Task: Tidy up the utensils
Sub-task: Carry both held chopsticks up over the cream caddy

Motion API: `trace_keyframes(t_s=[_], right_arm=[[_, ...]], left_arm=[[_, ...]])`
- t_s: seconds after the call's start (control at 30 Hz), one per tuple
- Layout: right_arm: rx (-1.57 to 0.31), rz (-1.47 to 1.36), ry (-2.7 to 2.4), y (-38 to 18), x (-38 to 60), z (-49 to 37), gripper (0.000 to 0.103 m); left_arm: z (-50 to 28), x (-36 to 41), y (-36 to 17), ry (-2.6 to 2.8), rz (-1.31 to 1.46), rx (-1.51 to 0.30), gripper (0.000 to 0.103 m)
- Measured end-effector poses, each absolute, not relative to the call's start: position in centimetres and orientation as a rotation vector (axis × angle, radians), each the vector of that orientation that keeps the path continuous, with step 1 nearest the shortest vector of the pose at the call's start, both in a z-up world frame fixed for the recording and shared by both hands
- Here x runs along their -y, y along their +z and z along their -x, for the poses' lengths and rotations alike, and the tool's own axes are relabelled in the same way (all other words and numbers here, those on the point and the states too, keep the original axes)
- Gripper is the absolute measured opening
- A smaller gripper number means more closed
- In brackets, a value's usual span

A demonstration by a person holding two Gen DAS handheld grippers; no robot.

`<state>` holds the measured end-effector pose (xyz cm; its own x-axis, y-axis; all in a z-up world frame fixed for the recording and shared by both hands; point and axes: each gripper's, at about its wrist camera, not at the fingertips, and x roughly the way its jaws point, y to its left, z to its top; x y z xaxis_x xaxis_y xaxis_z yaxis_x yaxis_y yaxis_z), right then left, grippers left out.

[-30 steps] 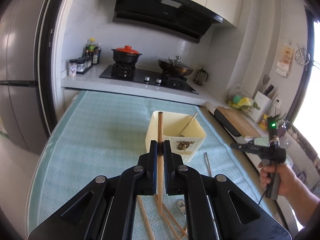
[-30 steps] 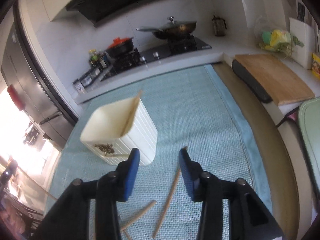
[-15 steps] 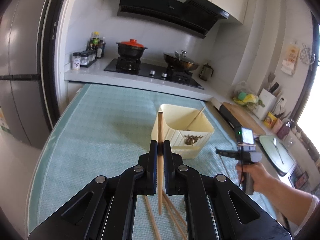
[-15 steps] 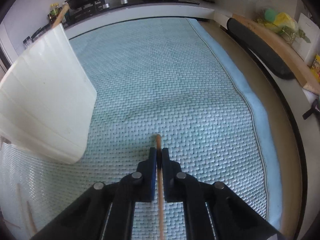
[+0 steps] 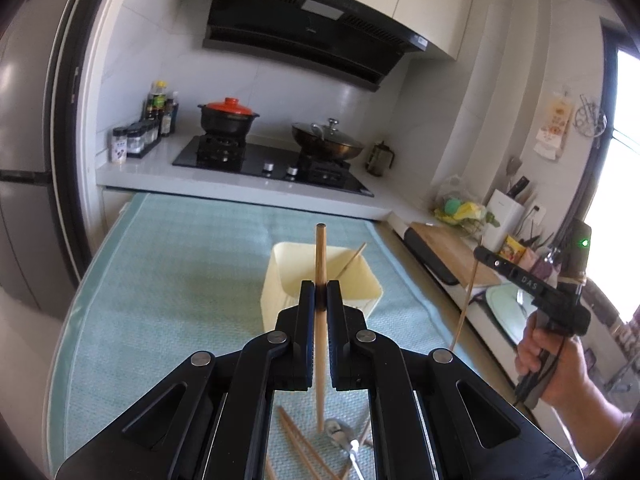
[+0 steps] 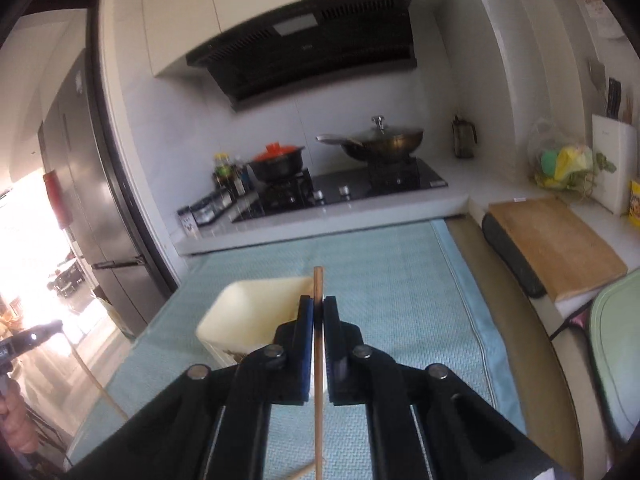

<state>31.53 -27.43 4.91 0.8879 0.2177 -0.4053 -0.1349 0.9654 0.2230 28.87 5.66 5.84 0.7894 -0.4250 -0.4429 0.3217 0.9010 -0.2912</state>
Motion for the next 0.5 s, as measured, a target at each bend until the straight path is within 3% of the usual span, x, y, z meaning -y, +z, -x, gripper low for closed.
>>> trace_keyframes(t_s=[0.27, 0.5], right_arm=[[-0.331, -0.176, 0.22, 10.7, 24.2, -35.5, 0.005], [-0.242, -0.137, 0.251, 12.2, 21.8, -40.3, 0.005]], left_arm=[[-33.7, -3.5, 10.8, -0.406, 0.178, -0.44, 0.003], [-39.0, -0.9, 12.1, -0.375, 0.124, -0.389, 0.003]])
